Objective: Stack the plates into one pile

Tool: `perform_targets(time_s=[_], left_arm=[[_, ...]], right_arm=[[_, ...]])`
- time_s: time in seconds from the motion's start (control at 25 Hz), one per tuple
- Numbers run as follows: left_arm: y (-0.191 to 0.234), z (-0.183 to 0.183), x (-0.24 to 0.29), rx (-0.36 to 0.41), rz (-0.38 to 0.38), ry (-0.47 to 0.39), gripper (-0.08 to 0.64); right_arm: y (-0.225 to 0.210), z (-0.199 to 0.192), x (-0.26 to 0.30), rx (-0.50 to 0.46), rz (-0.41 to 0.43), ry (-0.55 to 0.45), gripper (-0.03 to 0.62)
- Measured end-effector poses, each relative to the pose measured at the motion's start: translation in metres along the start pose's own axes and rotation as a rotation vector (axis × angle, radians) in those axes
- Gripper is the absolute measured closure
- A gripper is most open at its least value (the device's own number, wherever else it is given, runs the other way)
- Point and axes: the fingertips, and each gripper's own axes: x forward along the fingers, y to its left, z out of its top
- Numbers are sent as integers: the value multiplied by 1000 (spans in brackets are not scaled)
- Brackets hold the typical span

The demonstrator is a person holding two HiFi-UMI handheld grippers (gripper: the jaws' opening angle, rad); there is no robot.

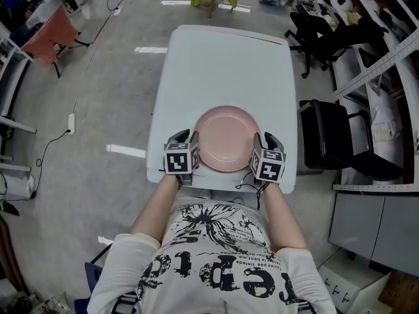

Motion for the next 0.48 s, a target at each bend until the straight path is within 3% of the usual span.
perform_targets(time_s=[0.16,0.24,0.48], left_arm=[[-14,26,-18,83,-80,-91,557],[-22,35,-24,98,-128,-127,557],[-38,67,-45,148,-203,-287,557]], right_arm=[[9,20,-18,4,52,-94,537],[14,29,-26,-23,66,-139,580],[37,73,-53,-104,154,-311,584]])
